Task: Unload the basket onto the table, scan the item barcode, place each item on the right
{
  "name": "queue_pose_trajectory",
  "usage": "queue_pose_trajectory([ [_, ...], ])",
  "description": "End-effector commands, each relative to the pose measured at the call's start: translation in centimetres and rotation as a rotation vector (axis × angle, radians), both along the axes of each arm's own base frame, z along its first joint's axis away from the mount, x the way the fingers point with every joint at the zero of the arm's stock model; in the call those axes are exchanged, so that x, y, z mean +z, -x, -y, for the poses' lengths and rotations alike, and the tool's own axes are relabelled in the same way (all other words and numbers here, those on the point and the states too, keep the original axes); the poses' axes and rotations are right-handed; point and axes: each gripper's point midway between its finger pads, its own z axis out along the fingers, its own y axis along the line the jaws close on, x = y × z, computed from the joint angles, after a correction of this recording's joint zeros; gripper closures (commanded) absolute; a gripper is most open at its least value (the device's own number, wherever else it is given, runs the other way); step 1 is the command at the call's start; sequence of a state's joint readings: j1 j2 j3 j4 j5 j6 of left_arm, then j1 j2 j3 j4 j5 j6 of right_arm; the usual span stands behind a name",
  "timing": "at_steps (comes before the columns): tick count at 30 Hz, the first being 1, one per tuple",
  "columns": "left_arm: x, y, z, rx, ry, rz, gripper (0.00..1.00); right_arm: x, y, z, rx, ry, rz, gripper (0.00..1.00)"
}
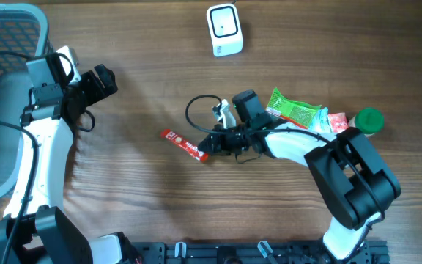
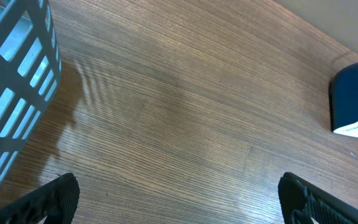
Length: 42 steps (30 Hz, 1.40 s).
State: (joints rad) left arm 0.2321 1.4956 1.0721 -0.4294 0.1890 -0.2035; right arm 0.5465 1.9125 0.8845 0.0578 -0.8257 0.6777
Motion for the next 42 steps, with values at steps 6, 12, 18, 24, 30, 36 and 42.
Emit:
queue_pose_trajectory([
  [6, 0.2, 0.1, -0.6, 0.027, 0.012, 0.005, 0.00, -0.2, -0.4, 0.2, -0.033, 0.016, -0.008, 0.96],
  [12, -0.2, 0.7, 1.2, -0.016, 0.105, -0.023, 0.00, -0.2, -0.4, 0.2, -0.033, 0.015, -0.008, 0.96],
  [18, 0.2, 1.7, 5.5, -0.154, 0.303, -0.046, 0.00, -0.1, -0.4, 0.2, -0.033, 0.013, -0.005, 0.96],
  [24, 0.3, 2.4, 7.9, -0.135, 0.434, -0.099, 0.00, -0.1, -0.4, 0.2, -0.030, 0.010, -0.007, 0.96],
  [30, -2.9, 5.5, 10.1, -0.030, 0.474, -0.310, 0.85, 0.0, -0.4, 0.1, -0.030, 0.006, -0.010, 0.96],
  [36, -7.4, 8.2, 15.0, -0.075, 0.402, -0.462, 0.57, 1.2, -0.4, -0.7, -0.012, -0.062, -0.015, 0.96],
  [42, -9.5, 9.2, 17.8, -0.117, 0.397, -0.537, 0.56, 2.3, -0.6, -1.3, -0.013, -0.115, -0.024, 0.96],
])
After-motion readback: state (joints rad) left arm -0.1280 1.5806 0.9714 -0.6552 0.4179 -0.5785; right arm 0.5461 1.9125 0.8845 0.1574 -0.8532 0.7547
